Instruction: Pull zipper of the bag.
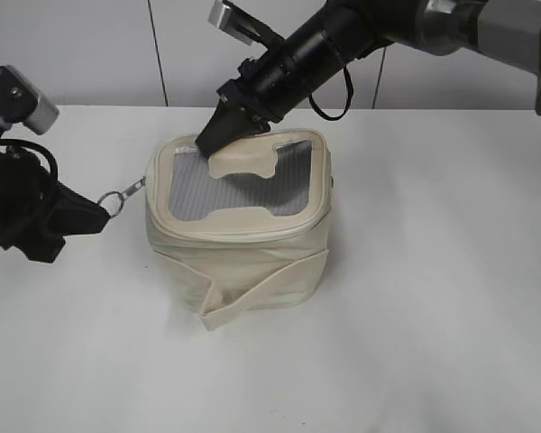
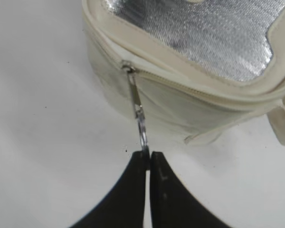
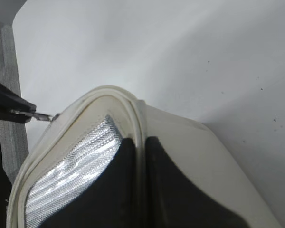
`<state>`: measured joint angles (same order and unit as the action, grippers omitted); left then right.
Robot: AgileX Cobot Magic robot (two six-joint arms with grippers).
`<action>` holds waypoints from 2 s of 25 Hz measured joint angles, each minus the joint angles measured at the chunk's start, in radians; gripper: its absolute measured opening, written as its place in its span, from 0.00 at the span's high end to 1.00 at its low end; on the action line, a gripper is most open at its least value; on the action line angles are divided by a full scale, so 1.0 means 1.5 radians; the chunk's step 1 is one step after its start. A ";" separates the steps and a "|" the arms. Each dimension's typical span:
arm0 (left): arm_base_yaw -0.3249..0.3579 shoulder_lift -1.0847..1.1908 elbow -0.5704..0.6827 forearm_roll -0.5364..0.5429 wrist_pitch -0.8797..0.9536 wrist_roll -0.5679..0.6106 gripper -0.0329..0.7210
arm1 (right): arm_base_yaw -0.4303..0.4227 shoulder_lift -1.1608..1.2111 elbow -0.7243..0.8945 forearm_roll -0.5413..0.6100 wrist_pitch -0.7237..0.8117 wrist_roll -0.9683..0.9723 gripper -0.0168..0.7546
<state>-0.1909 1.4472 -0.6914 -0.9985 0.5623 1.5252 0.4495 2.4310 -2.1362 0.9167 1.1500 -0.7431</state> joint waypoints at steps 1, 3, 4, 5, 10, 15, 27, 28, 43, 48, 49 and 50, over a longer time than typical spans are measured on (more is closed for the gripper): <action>0.000 0.000 0.003 -0.005 0.004 0.000 0.96 | 0.000 0.000 0.000 -0.002 -0.003 0.009 0.92; -0.007 0.000 0.006 -0.011 0.012 0.000 0.96 | 0.000 0.000 0.001 -0.006 -0.008 0.033 0.92; -0.016 -0.001 0.006 -0.012 0.016 -0.001 0.96 | 0.000 0.000 0.001 -0.010 -0.008 0.046 0.92; -0.028 -0.001 0.007 -0.008 0.014 -0.002 0.96 | -0.001 0.000 0.001 -0.016 -0.015 0.058 0.92; -0.125 -0.001 0.009 0.027 -0.011 -0.050 0.96 | -0.004 0.000 0.001 -0.030 -0.032 0.114 0.92; -0.208 -0.002 0.009 0.054 -0.041 -0.089 0.96 | -0.005 -0.001 0.001 -0.037 -0.029 0.125 0.92; -0.409 0.015 0.006 -0.001 -0.195 -0.113 0.96 | -0.008 -0.001 0.001 -0.041 -0.035 0.143 0.92; -0.421 0.024 0.002 -0.013 -0.202 -0.113 0.96 | -0.009 -0.001 0.001 -0.041 -0.035 0.143 0.92; -0.248 -0.051 -0.007 -0.050 0.034 -0.214 0.50 | -0.069 -0.032 0.001 -0.064 -0.011 0.145 0.46; -0.108 -0.112 -0.014 -0.049 0.046 -0.225 0.52 | -0.120 -0.075 0.001 -0.090 0.020 0.148 0.50; -0.084 -0.109 -0.023 -0.047 0.048 -0.225 0.52 | -0.129 -0.083 0.004 -0.090 0.026 0.148 0.50; -0.067 -0.099 -0.041 -0.045 0.058 -0.221 0.53 | -0.138 -0.093 0.014 -0.089 0.028 0.148 0.50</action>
<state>-0.2920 1.2984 -0.7535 -1.0654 0.6486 1.1940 0.2425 2.2915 -2.1151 0.7830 1.1924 -0.5211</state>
